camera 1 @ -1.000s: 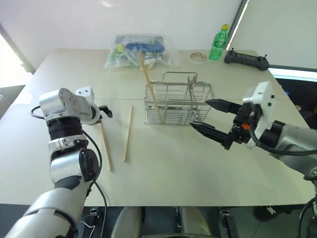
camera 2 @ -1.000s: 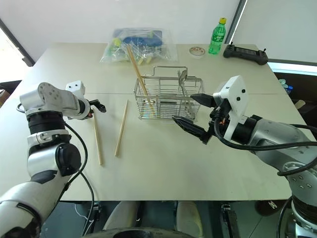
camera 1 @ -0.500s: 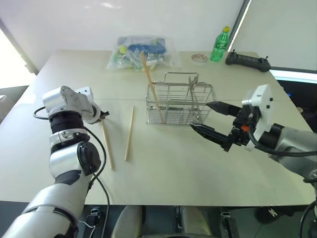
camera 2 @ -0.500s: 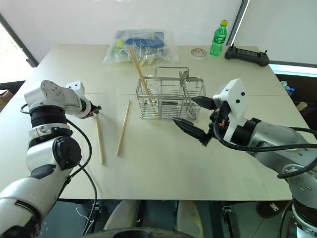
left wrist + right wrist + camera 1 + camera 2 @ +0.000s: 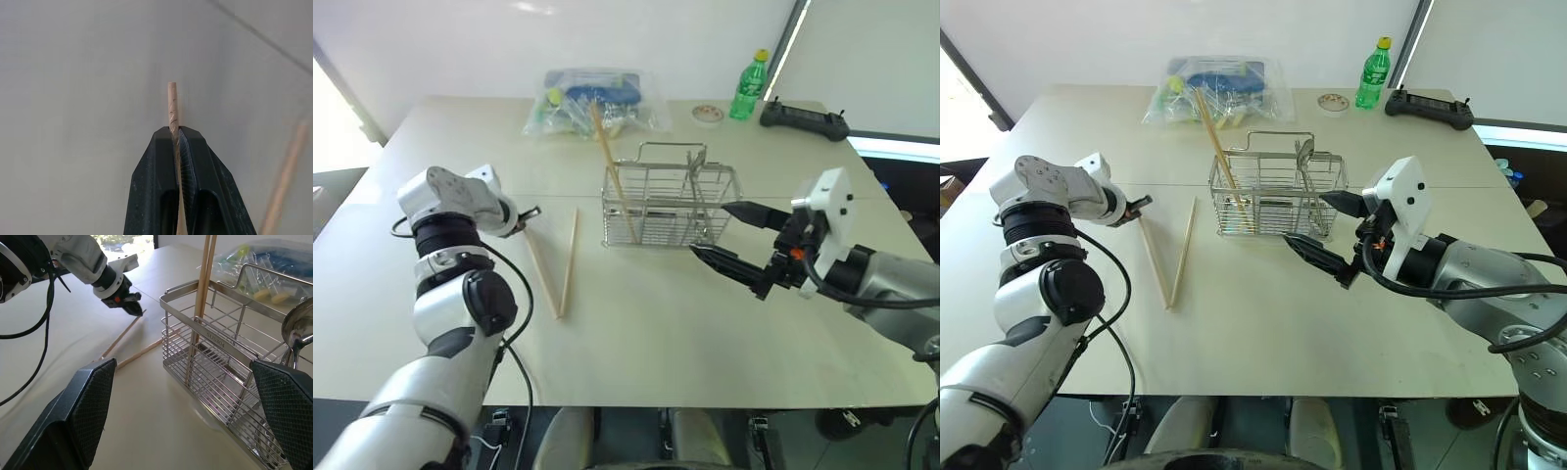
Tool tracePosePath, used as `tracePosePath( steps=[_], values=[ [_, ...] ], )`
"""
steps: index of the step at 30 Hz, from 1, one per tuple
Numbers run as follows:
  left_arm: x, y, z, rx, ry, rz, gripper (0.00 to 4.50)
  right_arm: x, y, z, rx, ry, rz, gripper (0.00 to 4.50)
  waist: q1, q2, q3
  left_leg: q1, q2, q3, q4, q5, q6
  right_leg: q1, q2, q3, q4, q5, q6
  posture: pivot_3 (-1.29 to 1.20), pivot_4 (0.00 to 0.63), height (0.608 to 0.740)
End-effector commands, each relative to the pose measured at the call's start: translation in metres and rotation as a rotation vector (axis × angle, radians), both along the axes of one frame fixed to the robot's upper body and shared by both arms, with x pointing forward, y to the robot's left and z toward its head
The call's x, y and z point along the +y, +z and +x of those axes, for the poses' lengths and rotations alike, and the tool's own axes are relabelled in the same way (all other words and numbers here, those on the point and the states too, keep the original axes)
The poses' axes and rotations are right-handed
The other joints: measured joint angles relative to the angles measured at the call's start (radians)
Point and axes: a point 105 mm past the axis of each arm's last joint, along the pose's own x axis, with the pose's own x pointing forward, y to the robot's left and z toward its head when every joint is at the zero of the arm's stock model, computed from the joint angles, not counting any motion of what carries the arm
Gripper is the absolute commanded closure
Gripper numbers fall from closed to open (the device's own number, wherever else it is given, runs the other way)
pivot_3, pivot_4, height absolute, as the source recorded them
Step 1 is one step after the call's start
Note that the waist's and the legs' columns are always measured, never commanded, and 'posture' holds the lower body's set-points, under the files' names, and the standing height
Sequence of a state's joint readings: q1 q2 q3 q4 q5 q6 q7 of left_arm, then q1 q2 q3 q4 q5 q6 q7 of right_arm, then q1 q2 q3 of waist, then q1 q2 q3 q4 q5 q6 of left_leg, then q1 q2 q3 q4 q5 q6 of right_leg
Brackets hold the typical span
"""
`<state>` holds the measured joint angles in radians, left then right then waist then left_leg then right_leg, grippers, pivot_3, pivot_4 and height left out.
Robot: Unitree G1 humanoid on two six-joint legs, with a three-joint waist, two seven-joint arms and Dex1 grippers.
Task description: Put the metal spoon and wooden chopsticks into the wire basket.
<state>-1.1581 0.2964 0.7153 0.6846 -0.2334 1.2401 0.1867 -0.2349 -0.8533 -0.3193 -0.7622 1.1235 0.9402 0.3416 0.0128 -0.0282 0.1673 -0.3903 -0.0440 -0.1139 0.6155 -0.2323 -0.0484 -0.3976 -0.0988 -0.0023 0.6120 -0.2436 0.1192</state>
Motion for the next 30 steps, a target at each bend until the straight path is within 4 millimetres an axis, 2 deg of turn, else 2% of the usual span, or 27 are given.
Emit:
tracePosePath(
  steps=[1,5,9,12,14,18,20,23,26,30],
  values=[
    [0.017,0.08,0.017,-0.369,0.03,-0.012,4.48,-0.002,0.009,-0.001,-0.046,-0.004,-0.002,0.0,-0.003,0.0,0.0,0.0,0.0,0.001,0.0,0.0,0.0,-0.001,0.0,0.0,0.0,0.0,0.0,0.0,0.15,0.721],
    [0.021,0.116,0.017,-0.568,-0.035,0.04,4.48,-0.004,0.009,-0.001,-0.043,-0.006,-0.005,0.0,-0.007,0.0,0.0,0.0,0.0,0.002,-0.003,0.0,0.0,-0.002,0.0,0.0,0.0,0.0,-0.001,0.0,0.15,0.721],
    [0.011,0.145,0.013,-0.725,-0.134,0.123,4.48,-0.005,0.009,-0.001,-0.043,-0.01,-0.007,0.0,0.002,0.0,0.0,0.0,0.0,0.002,-0.002,0.0,0.0,-0.001,0.0,0.0,-0.001,0.0,-0.001,0.0,0.15,0.721],
    [-0.008,0.191,-0.002,-0.987,-0.241,0.163,4.48,-0.005,0.01,-0.001,-0.042,-0.011,-0.007,0.0,0.002,-0.001,0.001,-0.001,0.001,0.001,-0.001,0.0,0.0,0.0,0.0,0.0,-0.002,0.0,-0.001,0.0,0.15,0.721],
    [-0.027,0.226,-0.022,-1.19,-0.338,0.153,4.48,-0.005,0.009,-0.001,-0.039,-0.013,-0.006,0.0,0.0,-0.002,0.001,-0.001,0.001,0.001,-0.001,0.0,0.0,0.0,0.0,0.0,-0.003,0.0,-0.001,0.0,0.15,0.721],
    [-0.043,0.254,-0.042,-1.371,-0.407,0.143,4.48,-0.007,0.008,-0.002,-0.035,-0.021,-0.011,0.0,0.0,-0.001,0.0,-0.001,0.003,0.001,-0.002,0.0,0.0,0.0,0.0,0.0,-0.004,0.0,-0.001,0.0,0.15,0.721],
    [-0.05,0.262,-0.045,-1.406,-0.424,0.13,4.48,-0.008,0.008,-0.001,-0.036,-0.028,-0.013,0.0,-0.001,-0.001,0.0,-0.001,0.003,0.002,-0.002,0.0,0.0,0.0,0.001,0.0,-0.004,0.0,-0.001,0.0,0.15,0.721],
    [-0.072,0.27,-0.046,-1.446,-0.459,0.065,4.48,-0.008,0.008,-0.002,-0.039,-0.038,-0.012,0.0,0.001,-0.001,0.001,-0.001,0.003,0.001,0.0,0.0,0.0,0.001,0.001,0.0,-0.003,0.0,-0.001,0.0,0.15,0.721],
    [-0.098,0.263,-0.045,-1.45,-0.541,0.054,4.48,-0.008,0.008,-0.002,-0.044,-0.05,-0.009,0.0,0.002,-0.001,0.001,0.0,0.002,0.001,0.001,0.0,0.0,0.002,0.001,0.0,-0.004,0.001,-0.001,0.0,0.15,0.721],
    [-0.112,0.257,-0.044,-1.45,-0.592,0.03,4.48,-0.009,0.008,-0.003,-0.05,-0.075,-0.006,0.0,-0.001,-0.001,0.001,0.0,0.002,0.001,0.0,0.0,0.0,0.002,0.001,0.0,-0.005,0.001,-0.001,0.0,0.15,0.721]
  ],
)
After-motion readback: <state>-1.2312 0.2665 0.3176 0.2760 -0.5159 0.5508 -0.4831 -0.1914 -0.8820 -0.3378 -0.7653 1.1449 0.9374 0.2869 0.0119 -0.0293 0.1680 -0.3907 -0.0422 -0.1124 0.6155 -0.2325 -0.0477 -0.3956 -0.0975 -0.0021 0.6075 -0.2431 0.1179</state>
